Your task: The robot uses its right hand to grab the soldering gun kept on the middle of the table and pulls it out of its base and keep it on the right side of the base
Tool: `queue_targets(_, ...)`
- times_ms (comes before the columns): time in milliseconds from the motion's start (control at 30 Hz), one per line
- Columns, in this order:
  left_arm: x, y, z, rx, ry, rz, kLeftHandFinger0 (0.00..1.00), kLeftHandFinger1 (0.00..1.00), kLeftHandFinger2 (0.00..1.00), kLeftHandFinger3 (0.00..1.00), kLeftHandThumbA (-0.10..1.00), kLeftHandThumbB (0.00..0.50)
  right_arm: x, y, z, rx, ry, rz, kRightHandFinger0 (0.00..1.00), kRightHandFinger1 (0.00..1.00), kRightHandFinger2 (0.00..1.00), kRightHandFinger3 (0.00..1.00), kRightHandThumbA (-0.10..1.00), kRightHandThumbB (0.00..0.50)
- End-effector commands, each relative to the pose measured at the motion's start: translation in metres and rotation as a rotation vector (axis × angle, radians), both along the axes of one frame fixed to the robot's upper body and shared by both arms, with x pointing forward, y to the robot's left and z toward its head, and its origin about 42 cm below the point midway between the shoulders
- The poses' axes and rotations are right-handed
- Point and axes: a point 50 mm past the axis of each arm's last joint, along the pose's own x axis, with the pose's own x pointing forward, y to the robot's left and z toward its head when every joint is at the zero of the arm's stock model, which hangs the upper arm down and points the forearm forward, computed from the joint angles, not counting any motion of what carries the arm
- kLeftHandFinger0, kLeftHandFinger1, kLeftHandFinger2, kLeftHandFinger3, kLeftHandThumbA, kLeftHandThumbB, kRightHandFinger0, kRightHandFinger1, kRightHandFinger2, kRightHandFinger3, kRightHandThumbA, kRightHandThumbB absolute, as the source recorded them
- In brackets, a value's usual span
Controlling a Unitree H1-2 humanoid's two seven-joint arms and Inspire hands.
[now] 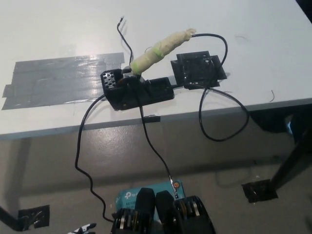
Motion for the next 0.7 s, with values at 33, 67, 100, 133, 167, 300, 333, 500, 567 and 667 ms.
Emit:
queue_targets(33, 0.000, 0.005, 0.007, 0.027, 0.008, -0.019, 0.81, 0.87, 0.99, 1.00, 0.50, 0.229, 0.036, 0.027, 0.103, -0.003, -0.335, 0.049, 1.00, 1.00, 1.00, 1.00, 0.57, 0.265)
queue_targets(67, 0.000, 0.006, 0.007, 0.028, 0.009, -0.016, 0.81, 0.88, 1.00, 1.00, 0.50, 0.227, 0.052, 0.045, 0.127, 0.011, -0.395, 0.109, 1.00, 1.00, 1.00, 1.00, 0.56, 0.294)
queue_targets(100, 0.001, 0.005, 0.007, 0.026, 0.008, -0.019, 0.81, 0.88, 1.00, 1.00, 0.50, 0.231, 0.061, 0.059, 0.143, 0.038, -0.434, 0.152, 1.00, 1.00, 1.00, 1.00, 0.55, 0.313)
queue_targets(133, 0.000, 0.005, 0.007, 0.029, 0.007, -0.021, 0.81, 0.88, 1.00, 1.00, 0.51, 0.235, 0.066, 0.069, 0.152, 0.008, -0.456, 0.166, 1.00, 1.00, 1.00, 1.00, 0.59, 0.292)
queue_targets(167, 0.000, 0.004, 0.007, 0.031, 0.008, -0.024, 0.80, 0.87, 0.99, 1.00, 0.52, 0.236, 0.070, 0.078, 0.160, -0.006, -0.474, 0.183, 1.00, 1.00, 1.00, 1.00, 0.61, 0.294)
queue_targets(300, -0.002, 0.002, 0.006, 0.025, 0.015, -0.033, 0.80, 0.87, 0.98, 1.00, 0.52, 0.225, 0.101, 0.140, 0.194, -0.095, -0.507, 0.291, 1.00, 1.00, 1.00, 1.00, 0.57, 0.346)
queue_targets(333, -0.001, 0.001, 0.006, 0.026, 0.014, -0.036, 0.80, 0.87, 0.98, 1.00, 0.52, 0.225, 0.101, 0.139, 0.194, -0.097, -0.508, 0.287, 1.00, 1.00, 1.00, 1.00, 0.57, 0.347)
queue_targets(500, 0.005, 0.000, 0.005, 0.008, 0.012, -0.021, 0.82, 0.89, 1.00, 1.00, 0.48, 0.226, 0.132, 0.195, 0.209, -0.203, -0.519, 0.366, 1.00, 1.00, 1.00, 1.00, 0.46, 0.306)
queue_targets(567, 0.003, -0.001, 0.006, 0.019, 0.008, -0.033, 0.82, 0.89, 1.00, 1.00, 0.52, 0.233, 0.152, 0.223, 0.217, -0.267, -0.525, 0.385, 1.00, 1.00, 1.00, 1.00, 0.39, 0.303)
queue_targets(667, 0.001, 0.001, 0.006, 0.032, 0.014, -0.045, 0.81, 0.88, 1.00, 1.00, 0.53, 0.217, 0.170, 0.250, 0.222, -0.315, -0.530, 0.396, 1.00, 1.00, 1.00, 1.00, 0.46, 0.278)
